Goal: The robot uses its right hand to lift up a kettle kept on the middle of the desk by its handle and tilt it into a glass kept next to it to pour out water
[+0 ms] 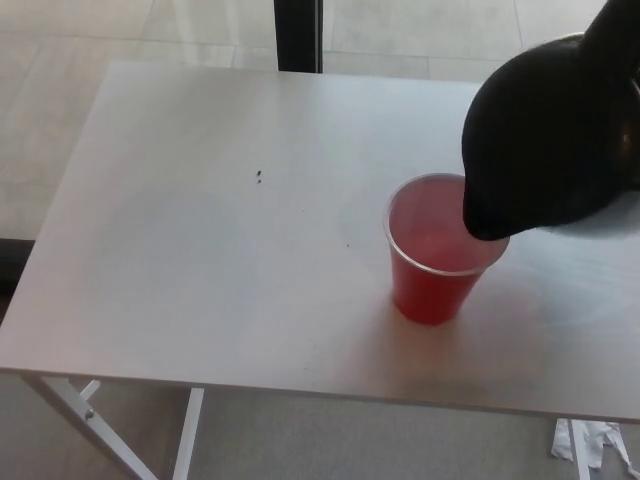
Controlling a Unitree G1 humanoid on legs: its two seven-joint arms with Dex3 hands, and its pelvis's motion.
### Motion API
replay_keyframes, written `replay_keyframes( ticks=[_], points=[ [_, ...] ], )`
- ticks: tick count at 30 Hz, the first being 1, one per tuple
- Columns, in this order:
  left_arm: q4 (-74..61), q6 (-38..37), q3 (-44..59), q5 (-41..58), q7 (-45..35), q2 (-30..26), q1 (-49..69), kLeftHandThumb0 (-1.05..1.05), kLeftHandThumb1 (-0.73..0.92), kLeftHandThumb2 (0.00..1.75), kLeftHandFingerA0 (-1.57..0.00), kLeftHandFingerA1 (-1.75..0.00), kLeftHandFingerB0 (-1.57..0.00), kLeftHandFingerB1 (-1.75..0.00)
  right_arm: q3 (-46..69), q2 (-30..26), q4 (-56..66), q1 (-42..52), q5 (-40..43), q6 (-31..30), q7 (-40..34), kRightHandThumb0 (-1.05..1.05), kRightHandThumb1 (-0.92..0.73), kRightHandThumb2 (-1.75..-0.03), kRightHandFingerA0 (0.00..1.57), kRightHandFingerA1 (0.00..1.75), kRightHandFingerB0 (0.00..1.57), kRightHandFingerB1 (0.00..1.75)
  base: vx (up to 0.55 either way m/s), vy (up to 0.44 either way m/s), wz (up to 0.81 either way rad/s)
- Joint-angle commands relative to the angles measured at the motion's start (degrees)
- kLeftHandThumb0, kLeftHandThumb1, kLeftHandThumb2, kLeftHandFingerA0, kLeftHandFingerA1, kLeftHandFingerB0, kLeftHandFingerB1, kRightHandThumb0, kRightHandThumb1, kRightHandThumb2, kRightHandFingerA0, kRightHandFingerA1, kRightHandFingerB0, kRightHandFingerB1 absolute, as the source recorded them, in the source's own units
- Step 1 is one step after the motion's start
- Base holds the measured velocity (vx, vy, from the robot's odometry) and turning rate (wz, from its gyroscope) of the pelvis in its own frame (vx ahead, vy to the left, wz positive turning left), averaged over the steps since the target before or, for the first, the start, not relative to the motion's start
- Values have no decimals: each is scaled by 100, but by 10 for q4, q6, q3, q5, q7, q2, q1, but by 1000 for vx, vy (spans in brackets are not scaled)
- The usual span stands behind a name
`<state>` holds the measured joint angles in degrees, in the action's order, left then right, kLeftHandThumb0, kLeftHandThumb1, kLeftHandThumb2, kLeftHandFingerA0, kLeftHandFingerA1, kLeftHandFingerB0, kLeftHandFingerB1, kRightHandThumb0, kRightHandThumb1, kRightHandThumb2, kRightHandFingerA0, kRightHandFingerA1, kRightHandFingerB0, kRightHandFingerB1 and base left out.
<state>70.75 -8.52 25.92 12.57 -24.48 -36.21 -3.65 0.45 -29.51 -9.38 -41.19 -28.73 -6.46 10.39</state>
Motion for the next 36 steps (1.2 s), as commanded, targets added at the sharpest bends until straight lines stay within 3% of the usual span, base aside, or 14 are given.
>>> replay_keyframes(
  ticks=[1,2,4,6,7,10,11,12,13,14,18,28,35,36],
  points=[
    [3,11,10,12,-2,-8,10,-105,78,85,-56,-77,-35,-126,110,22,19,41,77,-152,-3,-21,-44,-107,86,169,80,125,0,0,0],
    [3,11,10,12,-1,-8,10,-105,79,85,-58,-77,-35,-127,117,25,16,45,83,-148,-3,-20,-38,-117,90,174,82,138,0,0,0],
    [5,11,9,10,2,-8,10,-105,79,86,-58,-76,-36,-126,147,35,1,55,110,-150,-3,-28,-39,-118,127,141,106,126,0,0,0],
    [6,12,9,10,4,-8,10,-105,79,86,-58,-76,-36,-126,157,36,-8,63,117,-139,-2,-28,-39,-118,127,141,106,126,0,0,0],
    [7,15,12,12,5,-8,10,-105,79,86,-59,-76,-36,-125,161,40,-14,67,106,-162,-10,-26,-42,-113,94,175,76,144,0,0,0],
    [3,14,14,13,3,-7,13,-105,79,87,-58,-77,-34,-128,189,66,-9,70,121,-193,-23,-23,-54,-85,89,174,74,122,0,0,0],
    [2,15,14,13,1,-8,14,-105,79,86,-58,-77,-33,-128,199,78,0,72,127,-212,-25,-17,-53,-90,87,175,68,136,0,0,0],
    [3,15,15,13,1,-7,14,-105,79,86,-60,-77,-34,-127,202,79,2,82,130,-205,-18,-22,-47,-107,117,136,86,114,0,0,0],
    [3,14,15,13,3,-7,15,-105,79,86,-60,-77,-34,-127,199,78,6,90,127,-201,-14,-22,-47,-107,117,136,86,114,0,0,0],
    [2,12,13,11,5,-7,17,-105,79,87,-59,-78,-36,-127,220,98,14,97,147,-217,-19,-16,-52,-104,92,175,76,147,0,0,0],
    [3,11,12,9,6,-7,16,-105,80,86,-57,-75,-35,-125,235,111,12,112,159,-223,-15,-16,-49,-117,96,175,76,158,0,0,0],
    [0,11,18,11,-1,-7,22,-105,79,86,-56,-76,-38,-125,268,177,21,158,194,-248,-58,-15,-43,-117,98,175,74,159,0,0,0],
    [1,10,23,13,-2,-5,20,-105,80,86,-58,-77,-39,-124,278,210,19,242,242,-150,-59,-20,-57,-103,101,175,80,167,0,0,0],
    [2,11,22,12,1,-5,18,-105,80,86,-58,-76,-39,-124,282,213,19,251,254,-135,-53,-28,-49,-114,126,142,111,133,0,0,0]
  ],
)
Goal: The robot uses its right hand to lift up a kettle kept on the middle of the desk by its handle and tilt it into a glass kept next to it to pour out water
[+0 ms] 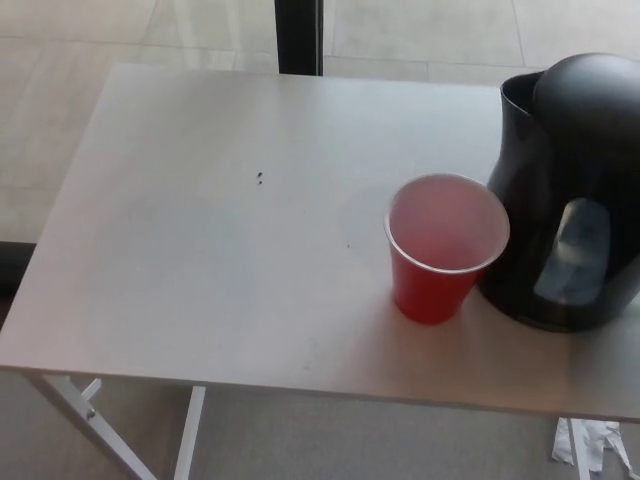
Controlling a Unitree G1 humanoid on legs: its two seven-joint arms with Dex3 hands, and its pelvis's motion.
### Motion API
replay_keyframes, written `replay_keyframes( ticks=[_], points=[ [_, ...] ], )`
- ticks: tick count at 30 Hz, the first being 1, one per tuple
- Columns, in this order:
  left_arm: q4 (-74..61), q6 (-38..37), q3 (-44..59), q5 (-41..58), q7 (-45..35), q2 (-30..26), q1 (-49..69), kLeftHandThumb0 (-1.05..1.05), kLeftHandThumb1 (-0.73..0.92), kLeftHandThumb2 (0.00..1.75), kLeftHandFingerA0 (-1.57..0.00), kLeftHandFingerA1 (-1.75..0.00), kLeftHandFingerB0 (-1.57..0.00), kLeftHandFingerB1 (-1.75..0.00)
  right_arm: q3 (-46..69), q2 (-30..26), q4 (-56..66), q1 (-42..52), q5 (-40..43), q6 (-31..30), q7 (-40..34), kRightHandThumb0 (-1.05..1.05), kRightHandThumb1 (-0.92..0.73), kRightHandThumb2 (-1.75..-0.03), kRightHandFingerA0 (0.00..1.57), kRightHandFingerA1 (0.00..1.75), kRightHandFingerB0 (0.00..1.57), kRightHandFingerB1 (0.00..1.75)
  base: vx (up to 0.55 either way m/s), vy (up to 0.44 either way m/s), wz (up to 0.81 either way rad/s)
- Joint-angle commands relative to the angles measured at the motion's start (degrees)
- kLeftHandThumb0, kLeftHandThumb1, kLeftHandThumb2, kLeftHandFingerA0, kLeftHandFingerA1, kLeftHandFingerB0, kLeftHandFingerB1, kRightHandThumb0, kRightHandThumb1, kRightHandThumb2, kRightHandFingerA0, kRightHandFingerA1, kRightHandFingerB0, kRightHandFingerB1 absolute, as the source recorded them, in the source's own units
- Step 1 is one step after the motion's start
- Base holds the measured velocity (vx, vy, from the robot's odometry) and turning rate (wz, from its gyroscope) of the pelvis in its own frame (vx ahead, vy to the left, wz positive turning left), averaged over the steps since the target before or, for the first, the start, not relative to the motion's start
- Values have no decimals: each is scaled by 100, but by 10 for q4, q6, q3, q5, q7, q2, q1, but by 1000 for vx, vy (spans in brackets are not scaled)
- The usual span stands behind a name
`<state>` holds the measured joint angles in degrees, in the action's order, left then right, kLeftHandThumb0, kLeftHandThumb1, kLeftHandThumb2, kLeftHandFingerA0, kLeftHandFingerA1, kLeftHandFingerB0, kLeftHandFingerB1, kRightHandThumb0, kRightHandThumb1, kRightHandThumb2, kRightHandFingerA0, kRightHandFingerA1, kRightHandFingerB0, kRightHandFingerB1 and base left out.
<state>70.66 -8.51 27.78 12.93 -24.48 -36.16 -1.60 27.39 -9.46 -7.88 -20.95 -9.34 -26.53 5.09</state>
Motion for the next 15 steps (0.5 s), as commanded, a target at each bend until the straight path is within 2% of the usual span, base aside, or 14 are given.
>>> replay_keyframes(
  ticks=[1,2,3,4,5,6,7,8,10,11,12,13,14,15],
  points=[
    [2,8,1,6,2,-5,-3,-105,80,86,-58,-77,-38,-125,14,14,1,57,68,75,2,-28,-46,-117,127,144,113,135,0,0,0],
    [1,11,3,8,4,-4,-4,-105,79,86,-61,-77,-37,-125,13,14,4,65,73,78,5,-29,-44,-119,127,144,113,136,0,0,0],
    [1,9,1,7,2,-4,-4,-105,80,86,-60,-77,-36,-127,13,13,0,72,84,93,13,-20,-38,-134,102,175,88,167,0,0,0],
    [0,9,2,8,2,-5,-3,-105,80,87,-59,-78,-36,-127,7,9,-1,81,83,103,16,-26,-41,-122,129,147,115,138,0,0,0],
    [1,11,4,10,-1,-5,-2,-105,80,86,-59,-78,-35,-127,4,5,-1,87,84,104,19,-19,-37,-137,104,175,89,166,0,0,0],
    [2,9,5,11,-3,-5,-1,-105,80,86,-59,-77,-35,-127,2,3,-1,89,87,104,19,-19,-34,-140,105,175,92,162,0,0,0],
    [1,12,7,14,-4,-5,0,-105,79,86,-59,-77,-38,-126,-1,-3,2,94,85,100,18,-14,-42,-133,101,175,91,151,0,0,0],
    [0,15,8,15,-4,-5,2,-105,80,86,-58,-77,-38,-126,-8,-11,8,101,77,97,14,-16,-48,-118,99,170,90,134,0,0,0],
    [-1,12,6,12,-3,-5,4,-105,80,86,-58,-77,-38,-126,-13,-16,7,105,75,102,8,-16,-48,-118,99,170,90,134,0,0,0],
    [0,10,6,12,-3,-5,4,-105,80,86,-59,-77,-38,-125,-18,-25,-1,110,70,128,10,-25,-71,-81,96,163,80,82,0,0,0],
    [0,7,4,10,-2,-5,4,-105,80,86,-58,-78,-38,-126,-22,-33,-4,113,71,136,13,-32,-71,-62,88,156,59,57,0,0,0],
    [0,7,3,10,-1,-6,3,-105,81,86,-59,-77,-39,-125,-36,-48,-3,119,57,141,18,-41,-68,-63,80,146,40,41,0,0,0],
    [-1,7,2,9,-2,-8,4,-105,80,86,-59,-78,-38,-126,-44,-58,0,128,59,155,28,-40,-69,-61,68,104,26,30,0,0,0],
    [-1,7,2,9,-2,-8,4,-105,81,86,-56,-76,-34,-124,-47,-60,-1,129,62,157,26,-67,-48,-85,24,53,4,32,0,0,0]
  ],
)
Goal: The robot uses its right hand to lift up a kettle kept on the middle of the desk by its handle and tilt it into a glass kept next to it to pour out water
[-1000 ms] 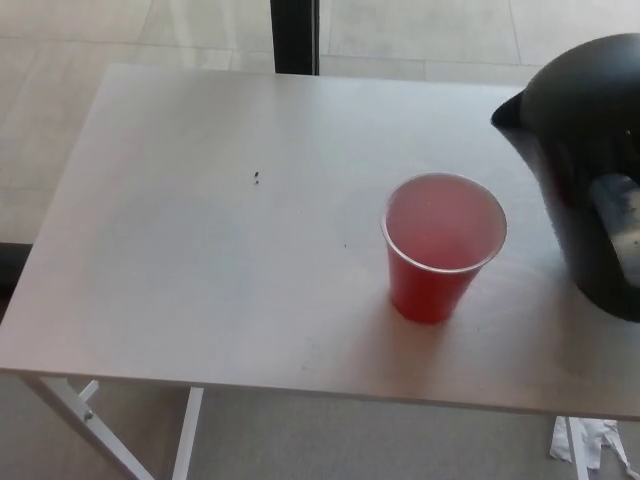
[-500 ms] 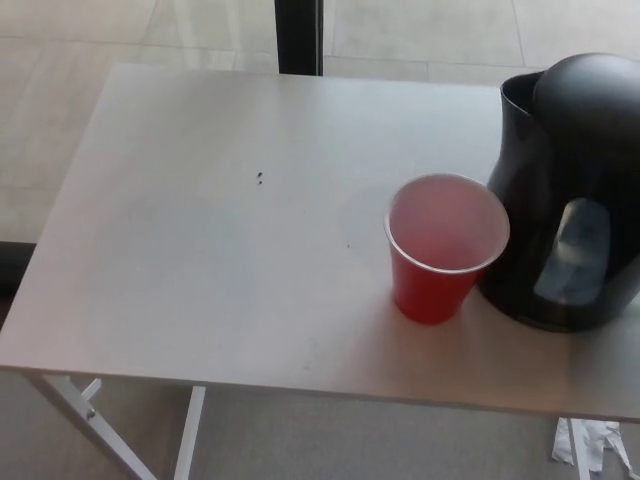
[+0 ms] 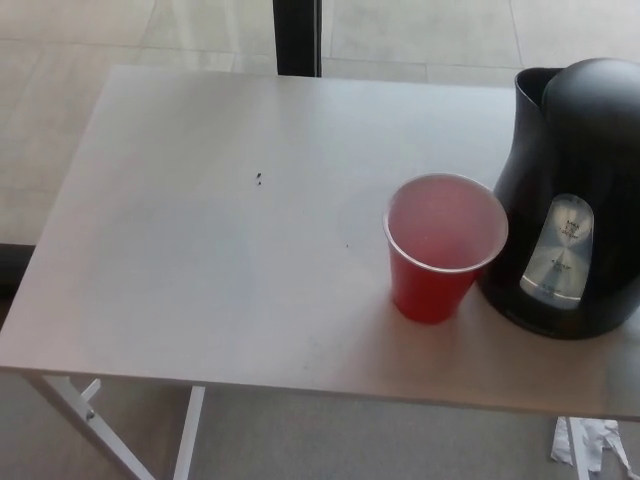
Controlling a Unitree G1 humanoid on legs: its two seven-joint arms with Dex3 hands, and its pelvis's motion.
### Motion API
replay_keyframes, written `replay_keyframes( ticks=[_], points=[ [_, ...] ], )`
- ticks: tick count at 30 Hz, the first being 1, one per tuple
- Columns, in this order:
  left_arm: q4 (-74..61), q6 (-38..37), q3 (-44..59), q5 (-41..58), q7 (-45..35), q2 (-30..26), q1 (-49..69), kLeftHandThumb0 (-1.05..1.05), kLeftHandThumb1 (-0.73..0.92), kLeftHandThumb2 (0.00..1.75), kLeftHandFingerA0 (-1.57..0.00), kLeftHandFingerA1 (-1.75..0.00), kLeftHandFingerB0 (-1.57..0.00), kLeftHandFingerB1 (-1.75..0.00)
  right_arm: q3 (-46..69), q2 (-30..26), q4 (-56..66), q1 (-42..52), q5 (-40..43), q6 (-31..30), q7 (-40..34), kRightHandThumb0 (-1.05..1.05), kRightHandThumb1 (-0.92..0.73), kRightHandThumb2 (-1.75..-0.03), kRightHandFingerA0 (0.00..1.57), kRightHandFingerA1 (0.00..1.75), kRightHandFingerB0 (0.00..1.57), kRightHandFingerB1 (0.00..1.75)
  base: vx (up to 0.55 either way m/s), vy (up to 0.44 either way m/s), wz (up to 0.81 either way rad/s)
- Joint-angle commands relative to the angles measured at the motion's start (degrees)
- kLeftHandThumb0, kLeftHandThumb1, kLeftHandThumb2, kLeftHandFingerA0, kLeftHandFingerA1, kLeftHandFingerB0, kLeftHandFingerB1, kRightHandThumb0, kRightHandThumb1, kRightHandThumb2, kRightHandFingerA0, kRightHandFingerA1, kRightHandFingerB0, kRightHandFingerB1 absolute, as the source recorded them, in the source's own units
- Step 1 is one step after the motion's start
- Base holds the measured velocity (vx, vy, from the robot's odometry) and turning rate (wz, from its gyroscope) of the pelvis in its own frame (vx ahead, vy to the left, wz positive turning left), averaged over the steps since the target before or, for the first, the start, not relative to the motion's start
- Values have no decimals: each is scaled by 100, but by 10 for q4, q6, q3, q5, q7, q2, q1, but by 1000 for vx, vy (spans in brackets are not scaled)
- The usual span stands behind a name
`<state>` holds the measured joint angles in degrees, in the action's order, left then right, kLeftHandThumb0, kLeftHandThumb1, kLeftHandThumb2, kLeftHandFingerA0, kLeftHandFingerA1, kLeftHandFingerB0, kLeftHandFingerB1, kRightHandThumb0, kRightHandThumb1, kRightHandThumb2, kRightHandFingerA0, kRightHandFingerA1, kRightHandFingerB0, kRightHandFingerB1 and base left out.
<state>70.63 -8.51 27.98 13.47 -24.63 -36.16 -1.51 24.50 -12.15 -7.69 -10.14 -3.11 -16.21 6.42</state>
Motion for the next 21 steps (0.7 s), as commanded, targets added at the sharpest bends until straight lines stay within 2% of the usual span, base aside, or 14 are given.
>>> replay_keyframes(
  ticks=[1,2,3,4,5,10,11,12,15,16,18,20,21],
  points=[
    [1,9,1,5,-1,-9,2,-105,80,86,-59,-76,-37,-125,-20,-50,0,29,21,54,48,-57,-67,-60,21,42,1,23,0,0,0],
    [2,11,2,7,-3,-9,3,-105,79,86,-59,-77,-37,-125,-25,-77,-4,35,36,50,91,-67,-66,-60,0,0,0,0,0,0,0],
    [1,13,3,9,-5,-9,3,-105,78,86,-58,-79,-39,-126,-31,-95,-4,41,38,46,111,-85,-55,-82,0,0,0,0,0,0,0],
    [1,14,3,9,-6,-9,3,-105,79,86,-58,-78,-39,-125,-36,-104,-3,45,38,42,118,-87,-51,-81,0,0,0,0,0,0,0],
    [2,14,2,8,-5,-10,4,-105,78,87,-58,-78,-40,-124,-40,-114,0,49,40,36,128,-94,-62,-59,0,0,0,0,0,0,0],
    [-1,8,-8,-2,-2,-12,6,-105,79,88,-57,-80,-38,-126,-40,-134,10,65,62,45,149,-104,-60,-59,0,0,0,0,0,0,0],
    [2,7,-7,-2,2,-11,6,-105,82,86,-60,-76,-41,-119,-38,-135,11,68,72,44,154,-104,-58,-98,0,24,0,1,0,0,0],
    [3,7,-7,-1,4,-10,6,-105,82,86,-60,-76,-41,-119,-34,-136,12,72,81,46,161,-99,-50,-77,0,0,0,0,0,0,0],
    [8,11,-1,8,-5,-8,5,-105,77,86,-57,-82,-42,-124,-28,-147,17,83,93,50,174,-99,-56,-73,0,0,0,0,0,0,0],
    [1,20,5,17,-4,-6,5,-105,78,87,-62,-80,-41,-125,-25,-153,23,91,96,50,178,-104,-61,-60,0,0,0,0,0,0,0],
    [2,13,4,14,-5,-6,7,-105,78,85,-56,-77,-40,-122,1,-164,47,120,112,44,184,-101,-60,-59,0,0,0,0,0,0,0],
    [1,14,6,17,-8,-3,6,-105,78,86,-55,-78,-35,-128,25,-173,57,139,134,39,199,-104,-61,-60,0,0,0,0,0,0,0],
    [2,13,7,18,-10,-3,7,-105,77,85,-56,-77,-38,-125,50,-178,59,154,162,25,220,-105,-60,-99,0,23,0,0,0,0,0]
  ],
)
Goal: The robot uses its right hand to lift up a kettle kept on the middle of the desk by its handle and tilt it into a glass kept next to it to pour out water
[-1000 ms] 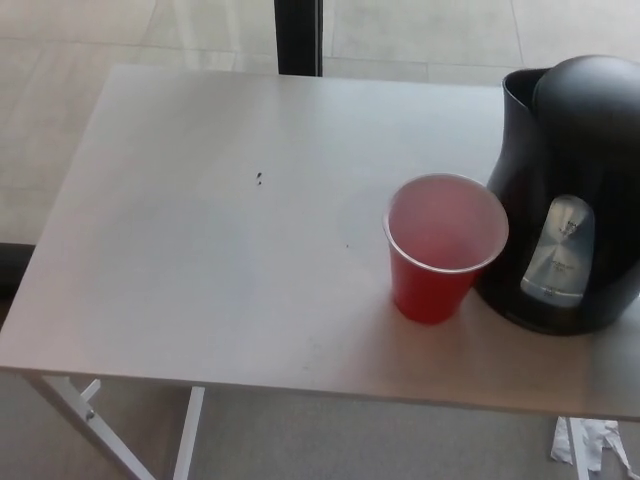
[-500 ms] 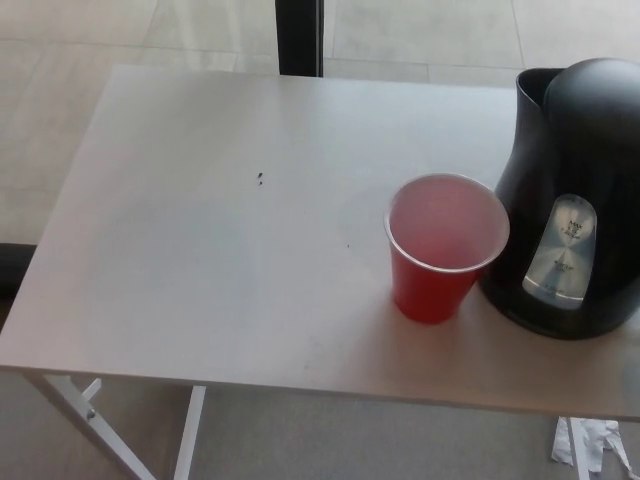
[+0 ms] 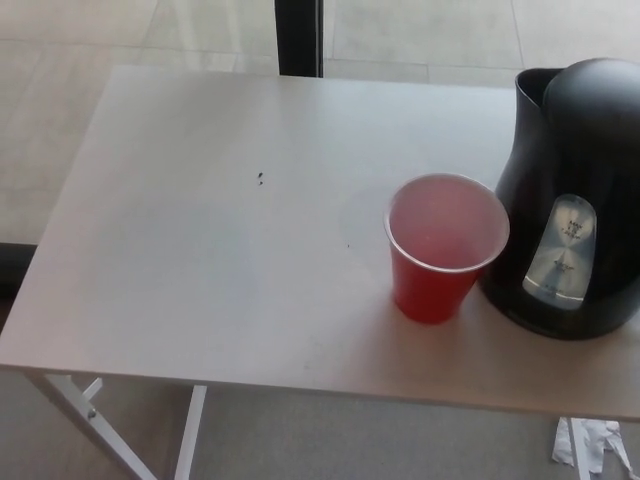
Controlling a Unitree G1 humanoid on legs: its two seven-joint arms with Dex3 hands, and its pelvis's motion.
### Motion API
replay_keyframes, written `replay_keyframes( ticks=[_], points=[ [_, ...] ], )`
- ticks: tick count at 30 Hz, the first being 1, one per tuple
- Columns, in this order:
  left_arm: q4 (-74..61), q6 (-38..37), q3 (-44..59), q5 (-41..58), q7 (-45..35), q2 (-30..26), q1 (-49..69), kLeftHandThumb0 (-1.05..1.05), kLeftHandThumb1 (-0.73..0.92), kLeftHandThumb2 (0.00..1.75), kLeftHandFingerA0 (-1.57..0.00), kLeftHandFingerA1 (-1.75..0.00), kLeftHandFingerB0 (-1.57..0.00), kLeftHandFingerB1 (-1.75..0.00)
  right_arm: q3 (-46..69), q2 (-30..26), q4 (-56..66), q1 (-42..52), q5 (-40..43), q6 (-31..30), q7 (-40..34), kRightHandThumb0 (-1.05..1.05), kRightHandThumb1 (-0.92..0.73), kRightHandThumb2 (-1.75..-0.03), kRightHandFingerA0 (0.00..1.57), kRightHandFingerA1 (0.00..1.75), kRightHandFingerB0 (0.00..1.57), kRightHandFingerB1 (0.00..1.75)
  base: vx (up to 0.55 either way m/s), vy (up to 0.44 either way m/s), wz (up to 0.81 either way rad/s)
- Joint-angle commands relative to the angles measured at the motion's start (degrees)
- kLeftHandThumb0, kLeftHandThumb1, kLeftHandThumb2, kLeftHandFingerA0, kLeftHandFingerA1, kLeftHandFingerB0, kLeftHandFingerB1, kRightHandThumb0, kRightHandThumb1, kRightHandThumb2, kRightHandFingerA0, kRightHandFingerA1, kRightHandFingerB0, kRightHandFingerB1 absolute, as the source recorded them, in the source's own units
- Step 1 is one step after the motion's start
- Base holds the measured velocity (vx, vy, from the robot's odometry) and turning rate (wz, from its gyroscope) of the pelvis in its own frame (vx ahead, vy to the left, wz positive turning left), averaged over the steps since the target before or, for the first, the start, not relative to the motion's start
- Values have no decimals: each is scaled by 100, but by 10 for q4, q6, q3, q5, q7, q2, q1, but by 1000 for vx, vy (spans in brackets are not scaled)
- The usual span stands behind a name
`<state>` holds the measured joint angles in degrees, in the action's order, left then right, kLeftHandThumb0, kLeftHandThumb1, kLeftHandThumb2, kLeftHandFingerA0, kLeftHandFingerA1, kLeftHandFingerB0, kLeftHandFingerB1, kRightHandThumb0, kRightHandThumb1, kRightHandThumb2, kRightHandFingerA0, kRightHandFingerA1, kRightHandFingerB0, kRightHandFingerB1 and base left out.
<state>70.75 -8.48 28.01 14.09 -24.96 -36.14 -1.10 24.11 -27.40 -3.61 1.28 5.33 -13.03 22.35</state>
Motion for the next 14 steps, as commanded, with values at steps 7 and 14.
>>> replay_keyframes(
  ticks=[7,14],
  points=[
    [3,17,7,12,4,-2,-1,-105,85,86,-59,-77,-35,-124,280,-41,-47,184,227,-71,156,-104,-43,-75,0,0,0,5,0,0,0],
    [2,11,2,8,6,1,4,-105,82,87,-57,-78,-37,-124,451,-69,-201,139,274,-115,0,-99,-56,-82,0,30,0,16,0,0,0]
  ],
)
